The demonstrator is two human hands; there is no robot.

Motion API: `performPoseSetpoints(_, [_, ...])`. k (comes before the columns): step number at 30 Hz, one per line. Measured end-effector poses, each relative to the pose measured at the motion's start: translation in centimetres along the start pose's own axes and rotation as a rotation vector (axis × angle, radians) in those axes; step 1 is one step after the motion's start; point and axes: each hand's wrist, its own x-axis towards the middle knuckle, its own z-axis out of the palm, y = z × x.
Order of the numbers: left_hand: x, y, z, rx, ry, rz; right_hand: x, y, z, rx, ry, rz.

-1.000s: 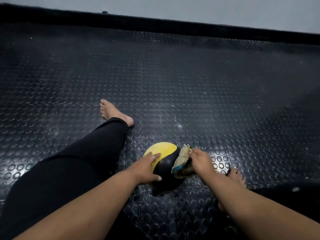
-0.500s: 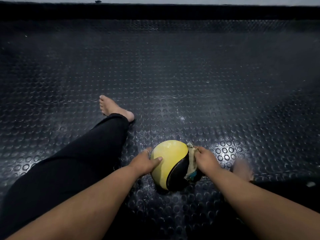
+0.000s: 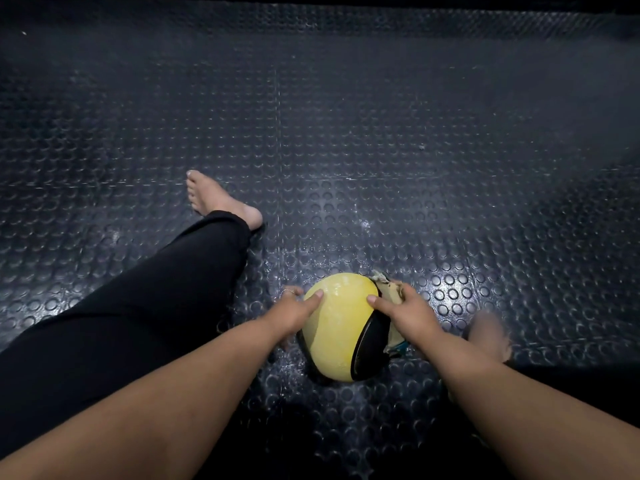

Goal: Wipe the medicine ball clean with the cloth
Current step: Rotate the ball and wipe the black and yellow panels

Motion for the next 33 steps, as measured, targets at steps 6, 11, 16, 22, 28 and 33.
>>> performPoseSetpoints(6, [0.1,-0.3,0.9,-0.209,-0.178,-0.161,1.0,1.0,-0.3,0.28,0.063,0.194])
performPoseSetpoints(11, [-1.3,-0.4,0.8,-0.297,-0.249,-0.152,1.3,0.5,0.3,0.227,0.006,0.139])
performPoseSetpoints(16, [-2.5,-0.4,0.5,-0.49,-0.211,-0.116,1.2,-0.9,0.2,0.194,-0.003,-0.029])
performPoseSetpoints(22, [-2.5,-0.7,1.9,-0.108,-0.025,-0.049,1.3,-1.1,-0.7,0.052,0.03,-0.115])
performPoseSetpoints(28, [-3.5,0.5,2.1,0.603,0.149,0.351,1.5,-2.8,-0.7,-0.516,0.323,-0.331])
performPoseSetpoints(33, [-3.0,2.3,0.5,0.899,0.006,0.529,1.6,-2.5,-0.3,-0.333,0.427,-0.393])
